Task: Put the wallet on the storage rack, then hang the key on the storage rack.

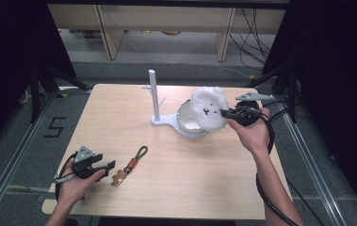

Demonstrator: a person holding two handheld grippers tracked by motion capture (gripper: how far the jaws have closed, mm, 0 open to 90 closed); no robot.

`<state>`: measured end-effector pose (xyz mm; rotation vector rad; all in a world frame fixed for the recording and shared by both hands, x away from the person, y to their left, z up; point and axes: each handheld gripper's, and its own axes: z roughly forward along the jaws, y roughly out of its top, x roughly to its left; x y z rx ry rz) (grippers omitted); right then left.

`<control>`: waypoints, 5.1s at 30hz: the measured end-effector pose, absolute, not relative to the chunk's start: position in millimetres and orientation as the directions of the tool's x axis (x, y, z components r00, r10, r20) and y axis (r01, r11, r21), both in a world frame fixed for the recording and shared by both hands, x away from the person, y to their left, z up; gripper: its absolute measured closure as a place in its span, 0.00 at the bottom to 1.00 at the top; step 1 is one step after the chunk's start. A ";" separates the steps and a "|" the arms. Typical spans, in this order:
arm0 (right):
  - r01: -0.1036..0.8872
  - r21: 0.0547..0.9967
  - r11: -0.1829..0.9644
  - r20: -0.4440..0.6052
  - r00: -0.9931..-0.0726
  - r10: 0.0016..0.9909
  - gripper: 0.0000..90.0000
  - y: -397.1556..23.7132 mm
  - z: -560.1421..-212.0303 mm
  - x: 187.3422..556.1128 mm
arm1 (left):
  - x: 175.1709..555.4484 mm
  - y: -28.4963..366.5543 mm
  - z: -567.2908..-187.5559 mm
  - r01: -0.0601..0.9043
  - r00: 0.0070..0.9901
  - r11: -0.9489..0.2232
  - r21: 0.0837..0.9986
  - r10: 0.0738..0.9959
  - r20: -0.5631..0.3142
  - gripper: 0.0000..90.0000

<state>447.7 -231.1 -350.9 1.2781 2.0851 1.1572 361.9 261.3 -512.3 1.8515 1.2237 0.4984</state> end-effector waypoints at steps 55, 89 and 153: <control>0.487 0.854 0.185 0.052 -0.433 0.900 0.91 -184.5 -384.4 498.6 | 361.9 261.4 -513.2 0.556 0.445 -0.171 0.813 0.888 -0.118 0.38; 0.536 0.799 0.272 -0.060 -0.379 0.924 0.82 -166.8 -419.7 505.5 | 362.0 261.8 -513.4 0.557 0.446 -0.174 0.812 0.887 -0.116 0.38; 0.578 0.809 0.110 0.089 -0.306 0.948 0.64 -234.3 -409.1 460.3 | 357.1 246.7 -497.7 0.547 0.482 -0.192 0.815 0.868 -0.119 0.38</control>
